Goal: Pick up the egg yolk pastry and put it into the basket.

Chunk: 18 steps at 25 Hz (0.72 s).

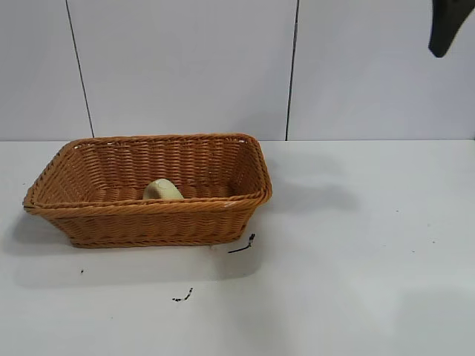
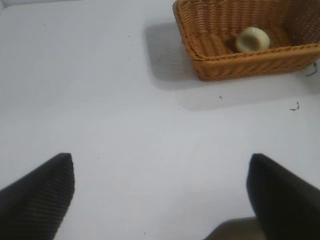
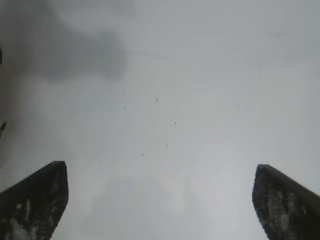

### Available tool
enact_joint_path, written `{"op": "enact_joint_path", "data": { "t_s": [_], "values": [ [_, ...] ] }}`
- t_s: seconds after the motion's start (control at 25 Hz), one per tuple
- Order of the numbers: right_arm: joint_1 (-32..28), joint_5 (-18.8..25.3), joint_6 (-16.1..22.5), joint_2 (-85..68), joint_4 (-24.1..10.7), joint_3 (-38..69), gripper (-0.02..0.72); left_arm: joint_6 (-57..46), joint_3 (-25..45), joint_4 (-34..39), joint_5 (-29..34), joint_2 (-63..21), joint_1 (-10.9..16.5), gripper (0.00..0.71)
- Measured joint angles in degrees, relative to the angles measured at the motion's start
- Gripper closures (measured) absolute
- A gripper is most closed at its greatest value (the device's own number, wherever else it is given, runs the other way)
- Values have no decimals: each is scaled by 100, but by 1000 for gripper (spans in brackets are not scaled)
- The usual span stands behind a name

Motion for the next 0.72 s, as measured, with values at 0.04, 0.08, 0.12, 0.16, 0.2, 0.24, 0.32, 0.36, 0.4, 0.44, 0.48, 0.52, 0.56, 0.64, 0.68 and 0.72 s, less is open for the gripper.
{"op": "enact_joint_path", "data": {
  "t_s": [0.04,0.08,0.12,0.16,0.2,0.24,0.32,0.36,0.4,0.44,0.48,0.52,0.56,0.64,0.68,0.72],
  "values": [
    [0,-7,0,-286,0,337,10,0,0,0,0,0,0,14],
    [0,-38,0,-642,0,675,10,0,0,0,0,0,0,14],
    [0,-126,-12,-1003,0,948,10,0,0,0,0,0,0,14],
    [0,-281,-23,-1364,0,1270,10,0,0,0,0,0,0,14],
    [0,-469,-38,-1660,0,1588,10,0,0,0,0,0,0,14],
    [0,-622,-64,-2013,0,1899,10,0,0,0,0,0,0,14],
    [0,-942,-165,-2714,0,2494,10,0,0,0,0,0,0,14],
    [0,-1020,-219,-3002,16,2713,10,0,0,0,0,0,0,14],
    [0,-1072,-272,-3334,26,2946,10,0,0,0,0,0,0,14],
    [0,-1073,-294,-3655,70,3116,10,0,0,0,0,0,0,14],
    [0,-1026,-306,-3905,70,3263,10,0,0,0,0,0,0,14],
    [0,-1012,-321,-4175,70,3327,10,0,0,0,0,0,0,14],
    [0,-1027,-328,-4420,70,3345,10,0,0,0,0,0,0,14],
    [0,-1038,-339,-4808,70,3356,10,0,0,0,0,0,0,14],
    [0,-1038,-345,-4988,70,3356,10,0,0,0,0,0,0,14],
    [0,-1038,-345,-5161,70,3356,10,0,0,0,0,0,0,14]
  ]
}}
